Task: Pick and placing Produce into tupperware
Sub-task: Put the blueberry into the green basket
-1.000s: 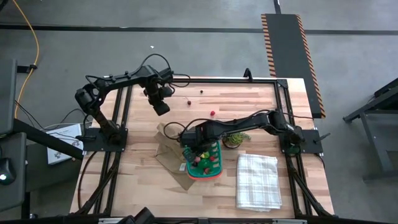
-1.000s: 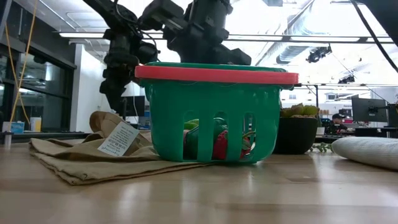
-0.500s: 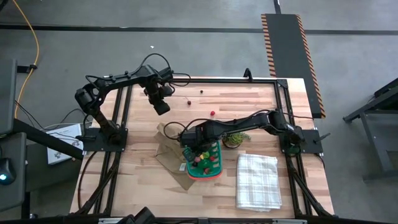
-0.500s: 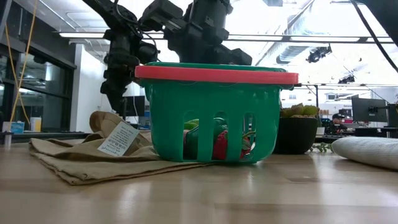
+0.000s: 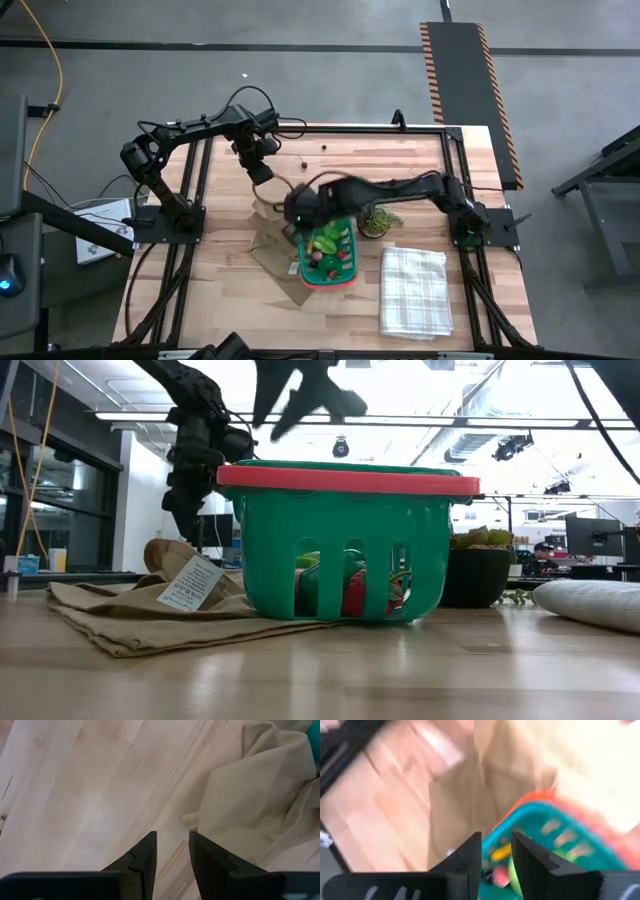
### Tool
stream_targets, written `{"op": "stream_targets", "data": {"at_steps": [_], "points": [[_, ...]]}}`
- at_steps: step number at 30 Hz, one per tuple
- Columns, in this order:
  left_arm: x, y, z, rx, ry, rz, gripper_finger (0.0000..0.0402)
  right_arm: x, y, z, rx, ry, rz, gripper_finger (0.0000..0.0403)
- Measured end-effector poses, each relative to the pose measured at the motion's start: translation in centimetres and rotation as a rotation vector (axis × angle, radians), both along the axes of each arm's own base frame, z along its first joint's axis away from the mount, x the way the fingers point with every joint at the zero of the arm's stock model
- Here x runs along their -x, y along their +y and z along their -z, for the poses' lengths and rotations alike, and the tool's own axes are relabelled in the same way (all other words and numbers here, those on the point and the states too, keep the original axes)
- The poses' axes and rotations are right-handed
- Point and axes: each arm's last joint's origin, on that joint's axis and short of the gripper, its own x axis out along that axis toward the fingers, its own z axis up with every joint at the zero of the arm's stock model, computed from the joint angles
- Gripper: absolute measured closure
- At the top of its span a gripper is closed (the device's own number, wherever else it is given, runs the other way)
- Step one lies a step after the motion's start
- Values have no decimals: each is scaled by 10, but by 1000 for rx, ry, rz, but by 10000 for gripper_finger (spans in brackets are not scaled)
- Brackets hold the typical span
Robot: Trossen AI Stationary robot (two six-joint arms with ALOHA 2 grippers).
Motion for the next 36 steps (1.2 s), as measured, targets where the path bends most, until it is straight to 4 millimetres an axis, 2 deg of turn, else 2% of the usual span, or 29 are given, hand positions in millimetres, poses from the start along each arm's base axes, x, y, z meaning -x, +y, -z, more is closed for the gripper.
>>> {"op": "stream_targets", "data": {"at_steps": [4,6,12,16,24,30,36], "points": [[0,0,0,-1,-2,7,300,7,-18,-33,79,-22,-22,306],[0,0,0,-1,-1,7,300,14,-29,-38,97,11,-35,306],[0,0,0,0,0,7,300,46,-65,-36,123,233,-60,306],[0,0,0,-1,-2,7,300,53,-84,-35,121,297,-111,306],[-3,3,0,-31,-31,18,300,58,-130,-35,166,318,-249,306],[-4,4,0,-53,-57,93,300,62,-163,-36,193,272,-512,306],[-7,6,0,-105,-110,230,300,68,-193,-37,236,208,-654,306]]}}
